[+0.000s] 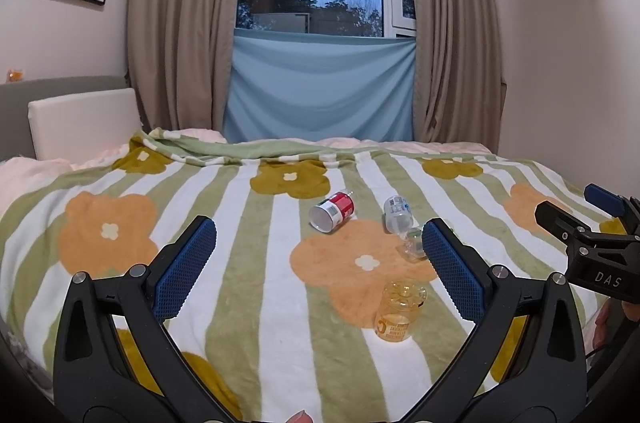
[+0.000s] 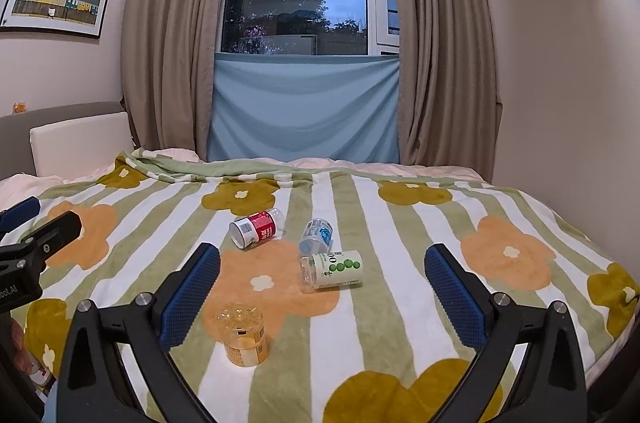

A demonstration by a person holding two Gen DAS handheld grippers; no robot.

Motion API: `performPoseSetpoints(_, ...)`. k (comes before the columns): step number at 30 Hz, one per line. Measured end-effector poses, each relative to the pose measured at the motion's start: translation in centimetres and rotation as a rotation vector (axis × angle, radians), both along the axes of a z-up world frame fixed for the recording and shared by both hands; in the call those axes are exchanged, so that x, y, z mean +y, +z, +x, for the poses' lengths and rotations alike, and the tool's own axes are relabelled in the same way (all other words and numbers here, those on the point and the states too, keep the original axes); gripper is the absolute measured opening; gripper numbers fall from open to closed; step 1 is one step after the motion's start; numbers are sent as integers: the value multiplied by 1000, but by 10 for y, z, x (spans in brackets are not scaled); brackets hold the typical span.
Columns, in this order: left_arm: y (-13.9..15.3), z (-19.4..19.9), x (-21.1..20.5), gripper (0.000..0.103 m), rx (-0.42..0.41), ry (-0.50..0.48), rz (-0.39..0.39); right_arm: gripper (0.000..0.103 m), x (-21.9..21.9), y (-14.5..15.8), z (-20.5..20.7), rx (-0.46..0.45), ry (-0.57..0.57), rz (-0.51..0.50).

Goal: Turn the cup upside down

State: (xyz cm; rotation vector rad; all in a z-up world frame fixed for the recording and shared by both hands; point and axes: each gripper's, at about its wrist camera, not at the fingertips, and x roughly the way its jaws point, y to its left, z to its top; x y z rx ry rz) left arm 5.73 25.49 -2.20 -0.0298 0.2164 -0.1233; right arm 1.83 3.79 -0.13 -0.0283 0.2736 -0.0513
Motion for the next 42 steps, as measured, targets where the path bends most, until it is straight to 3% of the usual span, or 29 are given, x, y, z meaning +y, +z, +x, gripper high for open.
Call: performPoseSetpoints(42,-2,-1,-3,103,-21,4,17,102,-7,-2,-1,2,-6,0)
